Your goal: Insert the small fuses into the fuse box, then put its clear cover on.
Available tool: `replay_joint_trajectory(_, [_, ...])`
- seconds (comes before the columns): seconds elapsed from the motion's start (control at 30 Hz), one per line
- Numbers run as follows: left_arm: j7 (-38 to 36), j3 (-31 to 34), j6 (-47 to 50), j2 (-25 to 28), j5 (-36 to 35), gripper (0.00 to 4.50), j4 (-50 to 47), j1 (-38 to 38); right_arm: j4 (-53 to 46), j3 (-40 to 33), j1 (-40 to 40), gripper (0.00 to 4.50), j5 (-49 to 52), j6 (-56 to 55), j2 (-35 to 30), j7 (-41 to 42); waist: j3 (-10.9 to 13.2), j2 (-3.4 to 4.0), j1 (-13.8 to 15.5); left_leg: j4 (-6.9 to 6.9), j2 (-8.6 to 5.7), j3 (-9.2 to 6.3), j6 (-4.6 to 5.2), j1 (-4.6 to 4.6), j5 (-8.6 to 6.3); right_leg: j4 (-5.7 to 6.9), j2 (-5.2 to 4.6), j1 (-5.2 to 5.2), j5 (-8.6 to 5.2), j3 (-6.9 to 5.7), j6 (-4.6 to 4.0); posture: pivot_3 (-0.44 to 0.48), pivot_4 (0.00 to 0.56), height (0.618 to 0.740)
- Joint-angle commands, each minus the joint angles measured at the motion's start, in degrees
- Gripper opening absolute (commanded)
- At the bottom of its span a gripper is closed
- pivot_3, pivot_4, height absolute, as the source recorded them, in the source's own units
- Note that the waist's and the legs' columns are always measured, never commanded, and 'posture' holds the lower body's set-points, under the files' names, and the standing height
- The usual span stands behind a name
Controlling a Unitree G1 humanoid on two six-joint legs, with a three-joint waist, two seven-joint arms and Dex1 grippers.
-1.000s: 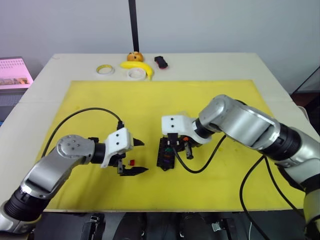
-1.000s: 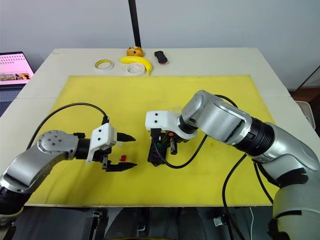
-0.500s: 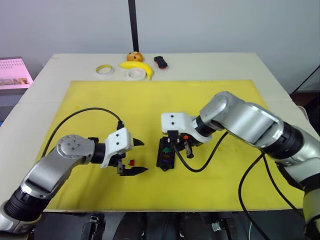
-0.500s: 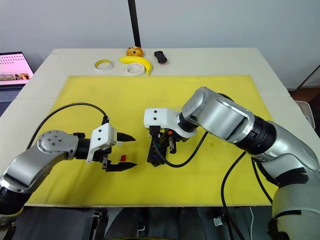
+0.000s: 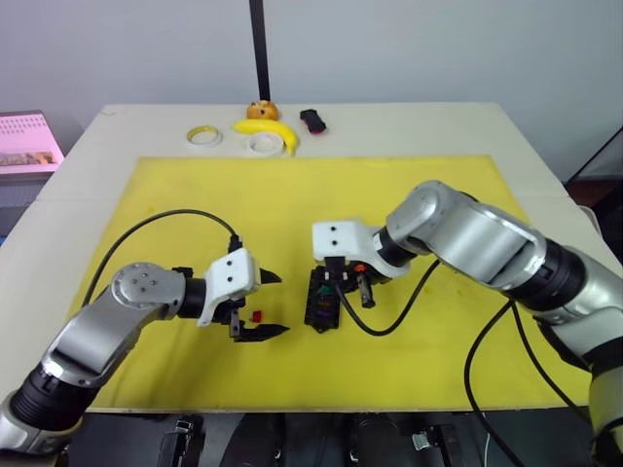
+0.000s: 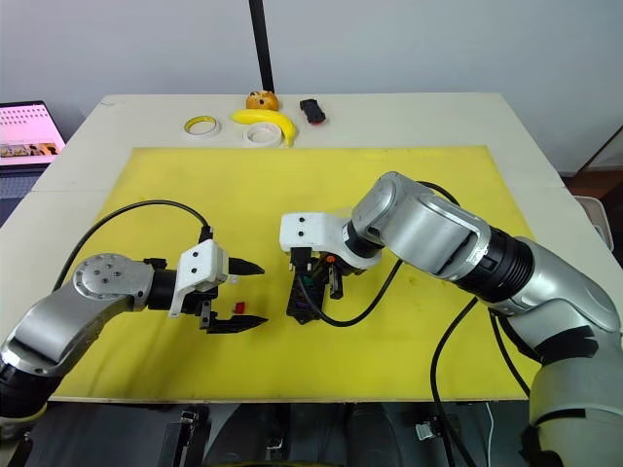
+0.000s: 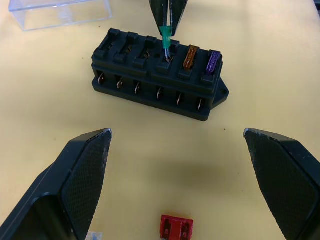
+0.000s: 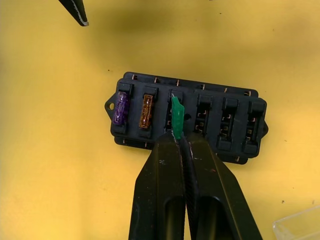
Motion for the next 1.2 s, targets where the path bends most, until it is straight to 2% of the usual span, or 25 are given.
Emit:
replay_joint_trajectory(0.03, [-0.1,0.4,-0.5,-0.2,0.2,4.45,-1.9,-0.2,-1.2,0.0,-0.2,0.00,-0.8,-0.3,-1.0,0.6,0.0,0.00,0.0,0.00,0.00,0.00,0.00,0.00,0.00,0.00,0.00,0.00,0.00,0.00,0.00,0.000,0.150,0.740])
replay_joint_trajectory(1.07, [0.2,0.7,-0.3,-0.7,0.5,4.45,-2.2,0.0,-1.9,0.4,0.0,0.00,-1.4,0.0,-0.5,0.5,0.0,0.00,0.0,0.02,0.00,0.00,0.00,0.01,0.00,0.03,0.01,0.00,0.00,0.00,0.00,0.000,0.150,0.740])
replay_joint_trajectory(1.17, [0.3,0.7,-0.2,-0.7,0.5,4.50,-2.3,0.1,-1.6,-0.3,-0.3,0.89,-1.2,0.2,-0.1,0.3,0.0,0.00,0.0,0.02,0.01,0.00,0.00,0.01,0.00,0.03,0.01,0.00,0.00,0.01,0.00,0.000,0.150,0.740])
replay_joint_trajectory(1.2, [0.3,0.7,-0.3,-0.7,0.5,4.50,-2.3,0.1,-1.5,-0.6,-0.5,0.89,-1.1,0.2,0.0,0.3,0.0,0.00,0.0,0.02,0.01,0.00,0.00,0.01,0.00,0.03,0.02,0.00,0.00,0.01,0.00,0.000,0.150,0.740])
